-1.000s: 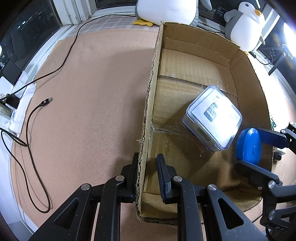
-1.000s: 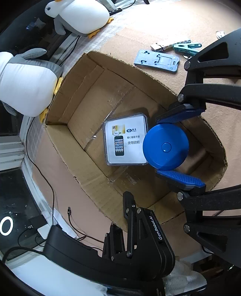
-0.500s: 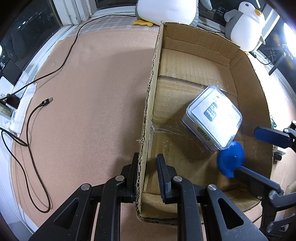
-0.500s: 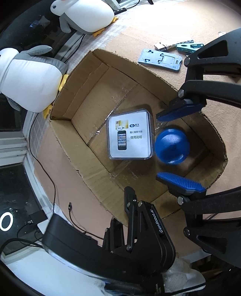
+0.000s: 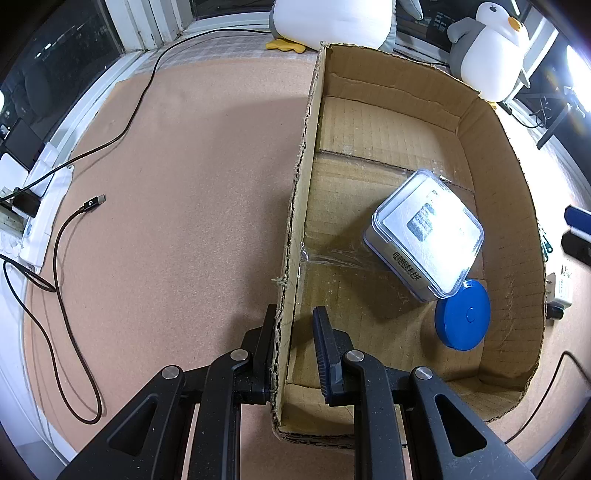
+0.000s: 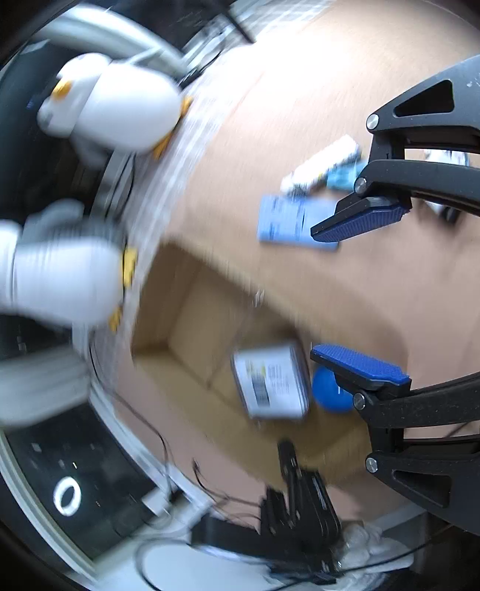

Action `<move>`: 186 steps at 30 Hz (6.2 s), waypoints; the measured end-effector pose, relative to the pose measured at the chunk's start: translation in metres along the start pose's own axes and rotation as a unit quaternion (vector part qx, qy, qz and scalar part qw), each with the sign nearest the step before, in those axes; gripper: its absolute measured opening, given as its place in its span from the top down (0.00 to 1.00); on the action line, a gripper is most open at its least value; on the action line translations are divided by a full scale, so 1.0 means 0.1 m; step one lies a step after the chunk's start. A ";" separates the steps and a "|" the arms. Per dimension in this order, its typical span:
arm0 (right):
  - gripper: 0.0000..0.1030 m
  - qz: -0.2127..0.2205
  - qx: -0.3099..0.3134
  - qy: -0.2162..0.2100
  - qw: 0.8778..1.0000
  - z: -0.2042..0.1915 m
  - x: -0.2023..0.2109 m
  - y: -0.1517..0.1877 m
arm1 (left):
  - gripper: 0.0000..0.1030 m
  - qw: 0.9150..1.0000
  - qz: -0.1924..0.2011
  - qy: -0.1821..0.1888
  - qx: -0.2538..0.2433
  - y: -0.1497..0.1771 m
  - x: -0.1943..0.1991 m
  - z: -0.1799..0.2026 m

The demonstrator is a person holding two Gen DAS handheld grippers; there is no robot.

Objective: Organize rigid objects
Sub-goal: 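Move the right gripper to the patterned lighter, then close the right gripper on the patterned lighter, then carry the lighter with the right gripper over the cardboard box, then lower the lighter into the box and open the right gripper, then move the right gripper to the blue phone stand, then close the right gripper on the blue phone stand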

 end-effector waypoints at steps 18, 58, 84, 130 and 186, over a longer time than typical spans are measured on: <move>0.49 -0.078 -0.061 0.023 0.995 1.00 -0.61 -0.21 | 0.82 1.000 0.000 0.001 0.002 0.01 -0.01 -0.01; 0.79 -0.094 -0.062 0.075 0.991 1.26 -0.71 0.01 | 0.82 1.000 0.000 0.001 0.003 -0.01 -0.02 -0.02; 0.80 0.010 -0.008 -0.040 0.999 0.02 0.17 -0.16 | 0.82 1.000 0.002 0.001 0.004 -0.01 0.00 -0.02; 0.53 0.034 -0.010 -0.050 0.998 -0.28 0.12 -0.10 | 0.82 1.000 0.004 0.003 0.008 0.03 0.00 -0.03; 0.68 -0.071 -0.044 0.073 0.994 0.64 -0.79 -0.17 | 0.82 1.000 0.003 0.005 0.011 0.02 -0.02 -0.06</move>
Point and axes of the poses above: each gripper's, at about its wrist camera, not at the fingertips, and x roughly against the way its jaws point, z to its right, y to its underside, the point moved 4 cm from there along -x, roughly the way its jaws point, and after that the axes turned 6 degrees about -z, right-handed, at the moved point
